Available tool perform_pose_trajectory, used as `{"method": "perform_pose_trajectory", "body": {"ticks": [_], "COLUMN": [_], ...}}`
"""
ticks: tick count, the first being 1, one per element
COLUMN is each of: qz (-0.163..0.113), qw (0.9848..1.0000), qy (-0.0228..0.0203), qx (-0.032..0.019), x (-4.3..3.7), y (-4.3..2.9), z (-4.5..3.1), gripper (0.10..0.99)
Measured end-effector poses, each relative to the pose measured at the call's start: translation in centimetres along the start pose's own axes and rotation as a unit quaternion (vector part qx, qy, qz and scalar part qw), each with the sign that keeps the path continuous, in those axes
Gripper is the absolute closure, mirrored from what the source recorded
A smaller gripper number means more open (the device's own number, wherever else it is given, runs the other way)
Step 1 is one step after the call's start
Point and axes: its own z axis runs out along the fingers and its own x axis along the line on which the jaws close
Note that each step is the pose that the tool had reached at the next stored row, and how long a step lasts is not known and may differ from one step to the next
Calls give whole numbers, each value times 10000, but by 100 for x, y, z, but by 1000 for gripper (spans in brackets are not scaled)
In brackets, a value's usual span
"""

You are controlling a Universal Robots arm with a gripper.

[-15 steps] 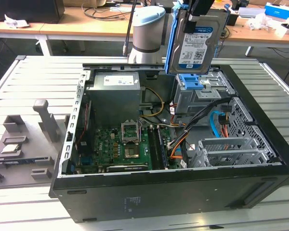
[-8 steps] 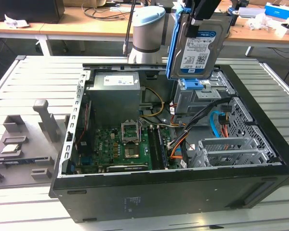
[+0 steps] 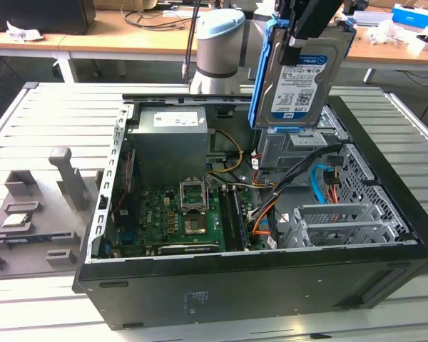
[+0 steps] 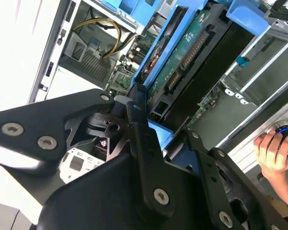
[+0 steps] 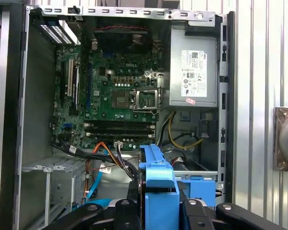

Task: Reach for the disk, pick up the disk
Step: 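Pick up the disk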

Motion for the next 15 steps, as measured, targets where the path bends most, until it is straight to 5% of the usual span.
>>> {"method": "perform_pose_trajectory", "body": {"ticks": [15], "qz": [0], "qw": [10000], "qy": [6], "qx": [0], "x": [221], "y": [8], "z": [1], "gripper": [718]}}
